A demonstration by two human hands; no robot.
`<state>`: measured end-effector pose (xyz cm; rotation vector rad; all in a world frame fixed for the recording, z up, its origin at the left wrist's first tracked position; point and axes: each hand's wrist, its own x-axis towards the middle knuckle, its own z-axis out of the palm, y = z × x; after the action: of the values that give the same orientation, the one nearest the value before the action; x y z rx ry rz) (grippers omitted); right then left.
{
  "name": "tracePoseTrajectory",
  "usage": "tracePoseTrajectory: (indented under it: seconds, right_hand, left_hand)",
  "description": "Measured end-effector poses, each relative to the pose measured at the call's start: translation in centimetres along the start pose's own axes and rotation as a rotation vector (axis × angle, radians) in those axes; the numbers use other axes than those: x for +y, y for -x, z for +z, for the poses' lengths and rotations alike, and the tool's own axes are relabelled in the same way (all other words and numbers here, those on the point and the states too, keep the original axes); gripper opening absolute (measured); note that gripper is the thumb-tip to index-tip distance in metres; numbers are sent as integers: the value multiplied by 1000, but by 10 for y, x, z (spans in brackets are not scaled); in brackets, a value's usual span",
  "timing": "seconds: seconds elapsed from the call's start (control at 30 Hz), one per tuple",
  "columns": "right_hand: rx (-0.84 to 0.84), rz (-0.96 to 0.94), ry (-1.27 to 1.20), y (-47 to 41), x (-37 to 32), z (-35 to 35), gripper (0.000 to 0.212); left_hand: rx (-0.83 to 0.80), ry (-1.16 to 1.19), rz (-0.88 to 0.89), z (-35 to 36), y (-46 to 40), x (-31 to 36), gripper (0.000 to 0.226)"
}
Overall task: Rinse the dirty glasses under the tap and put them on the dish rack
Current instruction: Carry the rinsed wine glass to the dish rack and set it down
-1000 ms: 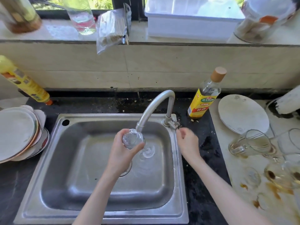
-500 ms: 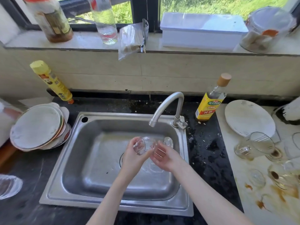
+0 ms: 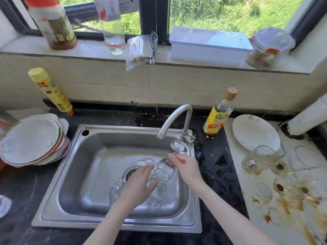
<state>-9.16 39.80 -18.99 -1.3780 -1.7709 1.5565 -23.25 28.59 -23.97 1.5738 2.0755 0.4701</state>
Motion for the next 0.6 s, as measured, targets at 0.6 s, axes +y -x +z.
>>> tracePoseTrajectory:
  seconds: [0.6]
  right_hand:
    - [353,-212,296,100,-30,1,16]
  left_hand:
    - [-172,-437,407,-66,22,-1,93]
